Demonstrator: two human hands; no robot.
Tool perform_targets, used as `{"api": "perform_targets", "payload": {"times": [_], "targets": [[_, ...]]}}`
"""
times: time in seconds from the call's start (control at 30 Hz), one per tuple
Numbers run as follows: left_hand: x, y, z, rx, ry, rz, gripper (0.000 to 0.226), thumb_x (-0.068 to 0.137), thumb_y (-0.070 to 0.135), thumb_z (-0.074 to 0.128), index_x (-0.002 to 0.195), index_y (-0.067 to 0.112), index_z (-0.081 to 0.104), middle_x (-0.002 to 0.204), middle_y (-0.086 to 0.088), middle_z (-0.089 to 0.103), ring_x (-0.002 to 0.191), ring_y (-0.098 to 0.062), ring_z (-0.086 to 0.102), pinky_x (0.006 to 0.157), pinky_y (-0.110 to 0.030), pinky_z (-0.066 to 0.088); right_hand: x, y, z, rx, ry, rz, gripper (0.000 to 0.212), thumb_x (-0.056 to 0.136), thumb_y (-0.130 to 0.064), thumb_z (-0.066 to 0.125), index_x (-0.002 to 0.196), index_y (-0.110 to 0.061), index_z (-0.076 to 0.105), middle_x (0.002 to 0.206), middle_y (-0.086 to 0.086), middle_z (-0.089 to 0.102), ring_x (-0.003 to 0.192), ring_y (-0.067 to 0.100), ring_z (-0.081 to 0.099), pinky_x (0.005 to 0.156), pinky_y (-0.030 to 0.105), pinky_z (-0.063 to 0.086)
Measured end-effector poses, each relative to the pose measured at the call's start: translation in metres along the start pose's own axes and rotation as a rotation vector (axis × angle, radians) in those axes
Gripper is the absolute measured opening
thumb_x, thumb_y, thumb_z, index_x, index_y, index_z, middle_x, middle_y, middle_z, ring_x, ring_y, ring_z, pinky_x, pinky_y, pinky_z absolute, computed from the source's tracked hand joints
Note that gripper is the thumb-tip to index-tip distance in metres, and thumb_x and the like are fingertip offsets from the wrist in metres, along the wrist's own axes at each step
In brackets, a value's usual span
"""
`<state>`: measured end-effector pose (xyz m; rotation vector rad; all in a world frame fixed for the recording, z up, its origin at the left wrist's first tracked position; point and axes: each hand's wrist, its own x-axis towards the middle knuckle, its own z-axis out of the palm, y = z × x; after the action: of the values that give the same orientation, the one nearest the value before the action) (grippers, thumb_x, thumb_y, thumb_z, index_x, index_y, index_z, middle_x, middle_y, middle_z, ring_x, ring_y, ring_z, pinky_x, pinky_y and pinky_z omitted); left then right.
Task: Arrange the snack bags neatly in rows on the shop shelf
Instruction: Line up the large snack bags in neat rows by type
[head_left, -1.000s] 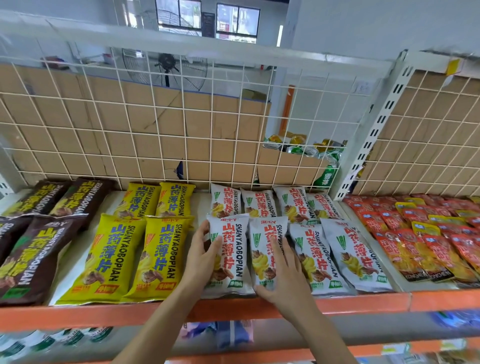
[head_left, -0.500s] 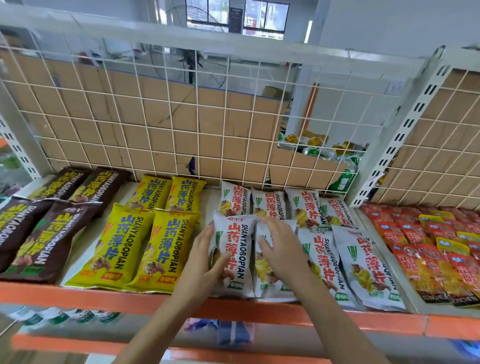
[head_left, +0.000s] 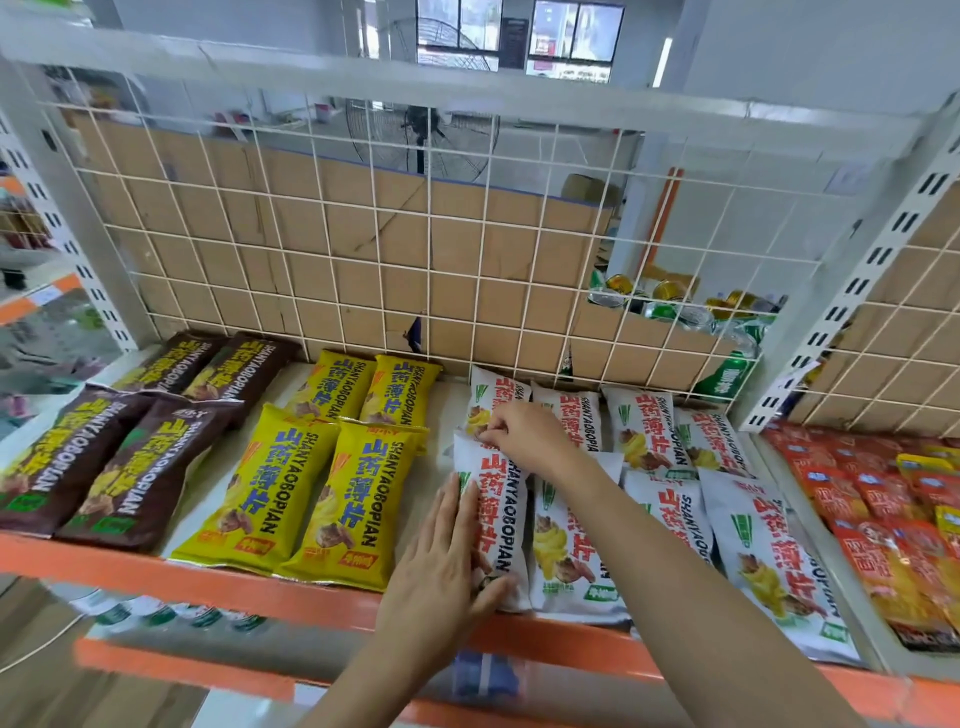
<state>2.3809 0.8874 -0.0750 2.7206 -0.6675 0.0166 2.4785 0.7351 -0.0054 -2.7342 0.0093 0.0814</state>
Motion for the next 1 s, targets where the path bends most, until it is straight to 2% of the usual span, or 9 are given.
{"api": "perform_targets", "payload": {"times": [0.1, 0.2, 0.37, 0.47, 0.53, 0.63, 0.77, 0.9, 1.0], "targets": [[0.0, 0.001, -0.002, -0.018, -0.026, -0.01, 0.094, 0.06, 0.078, 0.0, 0.128, 0.028, -0.042, 0.141, 0.009, -0.04, 0.131, -0.001, -0.025, 0.114, -0.021, 0.002, 0.001, -0.002, 0.006, -0.059, 0.041, 0.032, 0.025, 0.092, -0.032, 0.053, 0.086, -0.009, 0.062, 0.087, 0.006, 0.065, 0.084, 0.025, 0.061, 0.067, 0.03, 0.037], [0.0, 0.001, -0.003, -0.022, -0.04, -0.015, 0.094, 0.059, 0.08, -0.001, 0.123, 0.027, -0.045, 0.14, 0.008, -0.041, 0.131, -0.003, -0.026, 0.113, -0.02, 0.0, -0.002, -0.005, 0.01, -0.13, 0.103, 0.03, 0.02, 0.093, -0.028, 0.053, 0.089, -0.009, 0.058, 0.094, 0.006, 0.065, 0.087, 0.025, 0.062, 0.065, 0.03, 0.037], [-0.001, 0.001, -0.005, -0.015, -0.057, -0.015, 0.104, 0.047, 0.09, -0.014, 0.122, 0.026, -0.046, 0.138, 0.007, -0.043, 0.131, -0.007, -0.029, 0.109, -0.018, -0.005, -0.004, -0.001, 0.013, -0.132, 0.184, 0.031, 0.02, 0.093, -0.027, 0.051, 0.079, -0.013, 0.052, 0.089, 0.007, 0.063, 0.086, 0.025, 0.061, 0.063, 0.029, 0.034], [-0.001, 0.0, -0.007, -0.043, -0.059, -0.045, 0.107, 0.054, 0.086, 0.002, 0.127, 0.022, -0.042, 0.139, 0.006, -0.041, 0.131, -0.005, -0.026, 0.114, -0.022, 0.0, -0.004, 0.002, 0.013, -0.097, 0.196, 0.025, 0.026, 0.093, -0.03, 0.052, 0.08, -0.009, 0.058, 0.087, 0.004, 0.062, 0.084, 0.023, 0.06, 0.064, 0.03, 0.038], [-0.001, -0.001, -0.007, -0.065, -0.039, -0.054, 0.112, 0.051, 0.087, 0.005, 0.127, 0.019, -0.041, 0.14, 0.006, -0.041, 0.132, -0.004, -0.025, 0.115, -0.024, 0.001, -0.007, 0.005, 0.01, -0.042, 0.244, -0.003, 0.023, 0.091, -0.031, 0.055, 0.086, -0.01, 0.064, 0.092, 0.003, 0.063, 0.087, 0.02, 0.058, 0.073, 0.033, 0.045], [-0.002, -0.001, -0.01, -0.144, 0.014, -0.048, 0.114, 0.052, 0.091, 0.011, 0.131, 0.024, -0.037, 0.144, 0.01, -0.035, 0.136, -0.002, -0.02, 0.115, -0.024, 0.005, -0.019, 0.017, 0.0, 0.076, 0.342, -0.034, 0.018, 0.093, -0.026, 0.051, 0.097, -0.013, 0.063, 0.099, 0.001, 0.061, 0.094, 0.018, 0.054, 0.08, 0.031, 0.041], [0.004, 0.003, -0.014, -0.19, 0.15, 0.059, 0.091, 0.073, 0.071, 0.03, 0.147, 0.031, -0.003, 0.155, 0.003, 0.0, 0.144, -0.016, 0.007, 0.114, -0.031, 0.011, -0.047, 0.049, -0.02, 0.141, 0.408, 0.007, 0.02, 0.095, -0.024, 0.046, 0.102, -0.012, 0.061, 0.1, 0.002, 0.061, 0.092, 0.018, 0.055, 0.079, 0.034, 0.044], [0.018, 0.03, -0.017, -0.114, 0.172, 0.195, 0.064, 0.08, 0.054, 0.043, 0.134, 0.019, 0.043, 0.143, -0.006, 0.043, 0.132, -0.02, 0.028, 0.109, -0.032, 0.024, -0.077, 0.088, -0.035, 0.093, 0.414, 0.103, 0.017, 0.094, -0.021, 0.048, 0.103, -0.014, 0.06, 0.1, 0.001, 0.063, 0.091, 0.018, 0.057, 0.077, 0.032, 0.045], [0.027, 0.06, -0.01, -0.121, 0.091, 0.293, 0.06, 0.085, 0.052, 0.041, 0.136, 0.021, 0.044, 0.147, -0.004, 0.037, 0.14, -0.02, 0.024, 0.111, -0.042, 0.032, -0.102, 0.114, -0.046, 0.069, 0.434, 0.158, 0.016, 0.094, -0.02, 0.05, 0.105, -0.015, 0.06, 0.103, 0.0, 0.062, 0.088, 0.015, 0.053, 0.074, 0.029, 0.04]]}}
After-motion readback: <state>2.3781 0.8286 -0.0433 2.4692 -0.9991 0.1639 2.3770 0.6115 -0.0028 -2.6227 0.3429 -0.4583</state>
